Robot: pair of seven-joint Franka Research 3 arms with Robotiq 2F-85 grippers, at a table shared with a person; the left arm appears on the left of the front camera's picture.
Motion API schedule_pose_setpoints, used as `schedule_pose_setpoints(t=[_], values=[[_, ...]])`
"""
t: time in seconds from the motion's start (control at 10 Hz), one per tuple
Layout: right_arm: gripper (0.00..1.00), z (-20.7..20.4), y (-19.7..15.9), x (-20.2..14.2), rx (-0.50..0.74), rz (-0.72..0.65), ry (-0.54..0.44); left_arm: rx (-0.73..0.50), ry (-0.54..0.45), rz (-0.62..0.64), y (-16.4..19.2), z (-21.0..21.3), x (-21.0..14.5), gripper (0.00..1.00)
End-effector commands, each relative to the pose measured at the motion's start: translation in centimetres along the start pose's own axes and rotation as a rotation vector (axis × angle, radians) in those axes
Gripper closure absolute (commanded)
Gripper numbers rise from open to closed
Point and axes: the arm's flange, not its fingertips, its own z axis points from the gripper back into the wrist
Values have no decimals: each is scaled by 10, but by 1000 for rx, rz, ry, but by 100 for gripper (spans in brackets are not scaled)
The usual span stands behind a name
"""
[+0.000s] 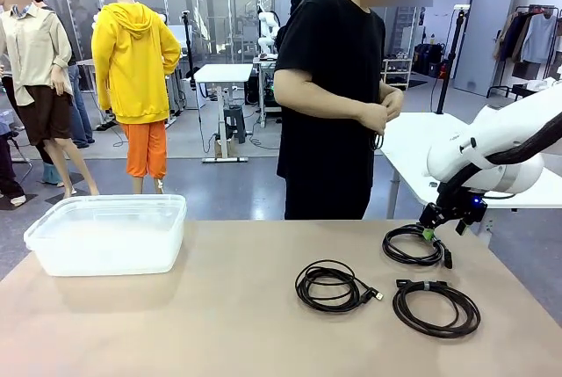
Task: Organize and store the cables.
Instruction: Place the Power Cable into the Organizing box.
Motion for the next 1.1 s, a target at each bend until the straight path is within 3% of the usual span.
schedule_pose_setpoints(t=[0.0, 0.3, 0.9, 1.0], values=[[0, 1, 0, -1, -4, 6, 0, -9, -8, -12, 0, 0, 1, 0], [0, 0, 0, 0, 1, -1, 0, -9, -8, -12, 0, 0, 1, 0], [0, -43, -7, 32, -35, -94, 56, -9, -8, -12, 0, 0, 1, 0], [17, -43, -7, 33, -42, -95, 57, -9, -8, -12, 0, 0, 1, 0]])
